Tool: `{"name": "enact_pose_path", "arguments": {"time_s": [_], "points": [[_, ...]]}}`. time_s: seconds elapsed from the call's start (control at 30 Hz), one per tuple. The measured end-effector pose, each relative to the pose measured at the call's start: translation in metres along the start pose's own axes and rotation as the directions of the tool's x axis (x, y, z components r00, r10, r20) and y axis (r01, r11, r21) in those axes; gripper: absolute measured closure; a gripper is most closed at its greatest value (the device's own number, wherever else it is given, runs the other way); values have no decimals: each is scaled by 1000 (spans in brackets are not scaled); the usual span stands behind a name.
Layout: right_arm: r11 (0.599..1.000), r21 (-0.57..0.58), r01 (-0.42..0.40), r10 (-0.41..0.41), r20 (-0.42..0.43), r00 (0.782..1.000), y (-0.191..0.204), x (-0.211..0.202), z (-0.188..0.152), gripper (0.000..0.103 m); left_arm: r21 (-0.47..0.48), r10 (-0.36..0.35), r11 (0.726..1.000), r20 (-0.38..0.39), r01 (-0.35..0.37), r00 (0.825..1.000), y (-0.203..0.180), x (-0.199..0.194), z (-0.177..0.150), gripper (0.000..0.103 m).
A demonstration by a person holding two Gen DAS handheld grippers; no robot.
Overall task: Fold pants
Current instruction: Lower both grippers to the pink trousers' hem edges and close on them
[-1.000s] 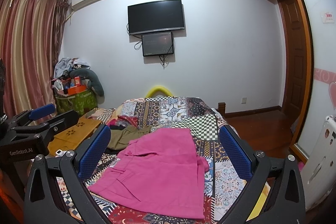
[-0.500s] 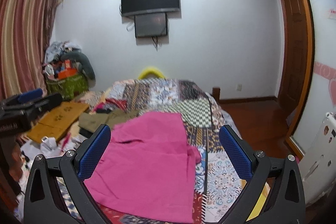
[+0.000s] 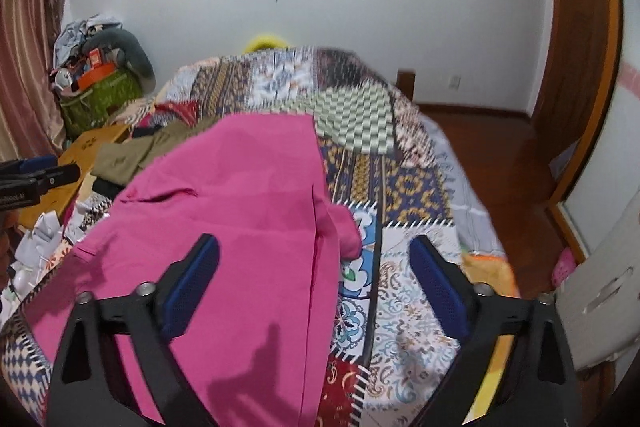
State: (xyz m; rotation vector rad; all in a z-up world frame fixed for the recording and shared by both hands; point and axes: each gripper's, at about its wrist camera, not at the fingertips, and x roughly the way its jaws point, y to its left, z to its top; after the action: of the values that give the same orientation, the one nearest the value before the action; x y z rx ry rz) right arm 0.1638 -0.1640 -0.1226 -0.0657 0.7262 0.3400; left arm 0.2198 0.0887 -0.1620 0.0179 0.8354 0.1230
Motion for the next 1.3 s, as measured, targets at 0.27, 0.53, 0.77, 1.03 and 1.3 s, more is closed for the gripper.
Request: {"name": "enact_pose_path", "arguments": {"time_s": [0.27, 0.53, 0.77, 1.03, 1.3], "points": [[996, 5, -86, 86, -99, 991, -10, 52, 5, 32, 61, -13, 998, -152, 22, 988, 10, 51, -13, 40], [992, -57, -112, 103, -136, 985, -12, 93, 19, 33, 7, -81, 996, -240, 85, 968, 17, 90, -11, 40], [984, -8, -181, 176, -200, 964, -14, 134, 21, 69, 28, -70, 996, -235, 79, 969, 21, 92, -11, 40], [981, -34, -190, 175, -267, 948, -8, 153, 6, 96, 3, -42, 999, -231, 43, 972, 36, 98, -20, 39], [990, -53, -129, 106, -313, 944, -11, 155, 3, 98, 16, -16, 1000, -226, 20, 974, 37, 97, -24, 39]]}}
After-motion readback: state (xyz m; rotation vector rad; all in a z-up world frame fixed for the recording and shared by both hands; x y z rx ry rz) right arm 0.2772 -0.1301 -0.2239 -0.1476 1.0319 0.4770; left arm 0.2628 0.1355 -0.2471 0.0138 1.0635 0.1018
